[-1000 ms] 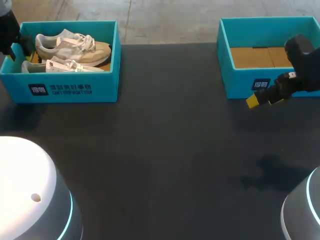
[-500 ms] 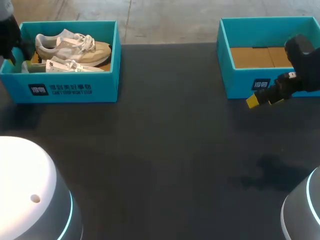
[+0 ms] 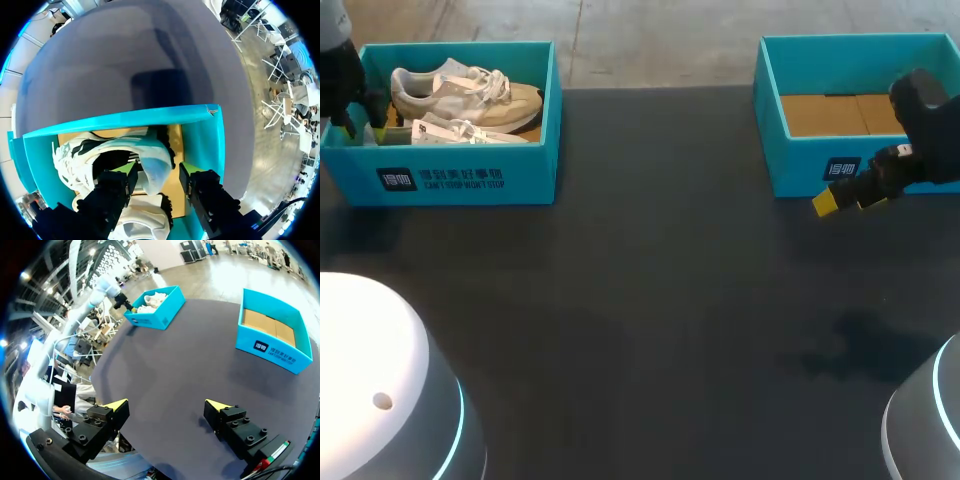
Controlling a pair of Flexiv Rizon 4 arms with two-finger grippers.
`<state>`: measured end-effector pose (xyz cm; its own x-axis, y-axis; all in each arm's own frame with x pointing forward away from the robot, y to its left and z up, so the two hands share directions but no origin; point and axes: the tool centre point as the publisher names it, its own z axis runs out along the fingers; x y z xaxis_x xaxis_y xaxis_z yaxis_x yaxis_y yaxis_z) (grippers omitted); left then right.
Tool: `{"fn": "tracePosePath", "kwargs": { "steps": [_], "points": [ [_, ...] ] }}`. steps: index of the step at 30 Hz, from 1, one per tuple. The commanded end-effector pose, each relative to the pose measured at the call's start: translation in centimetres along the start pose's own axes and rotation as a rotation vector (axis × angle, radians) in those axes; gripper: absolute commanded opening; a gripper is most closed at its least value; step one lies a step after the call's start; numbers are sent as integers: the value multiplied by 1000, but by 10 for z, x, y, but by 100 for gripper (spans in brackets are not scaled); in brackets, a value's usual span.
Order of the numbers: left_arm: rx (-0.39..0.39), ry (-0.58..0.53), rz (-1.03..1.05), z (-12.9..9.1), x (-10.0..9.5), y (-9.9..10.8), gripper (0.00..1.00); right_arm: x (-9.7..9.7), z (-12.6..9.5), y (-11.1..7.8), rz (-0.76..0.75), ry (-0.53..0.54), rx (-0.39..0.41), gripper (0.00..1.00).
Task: Take the shoe out of the shoebox, open the shoe tongue, remove and reinsert the insole, then place the shoe into the shoebox
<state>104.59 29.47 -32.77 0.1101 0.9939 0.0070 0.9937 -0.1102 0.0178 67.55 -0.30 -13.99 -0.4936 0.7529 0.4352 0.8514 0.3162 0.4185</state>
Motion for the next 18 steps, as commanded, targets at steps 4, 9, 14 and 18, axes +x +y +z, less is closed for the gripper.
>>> {"fn": "tracePosePath", "kwargs": {
  "steps": [4, 9, 14, 18],
  "points": [
    [17, -9, -1, 15, 2, 5, 49, 0, 2, 2, 1, 0, 4, 100],
    [24, -15, 3, 23, 3, 6, 49, 0, 2, 2, 1, 0, 4, 100],
    [19, -11, -1, 28, 3, 7, 51, 0, 2, 2, 1, 0, 4, 100],
    [9, -14, -5, 31, 4, 5, 55, 0, 2, 2, 1, 0, 4, 100]
  ]
}}
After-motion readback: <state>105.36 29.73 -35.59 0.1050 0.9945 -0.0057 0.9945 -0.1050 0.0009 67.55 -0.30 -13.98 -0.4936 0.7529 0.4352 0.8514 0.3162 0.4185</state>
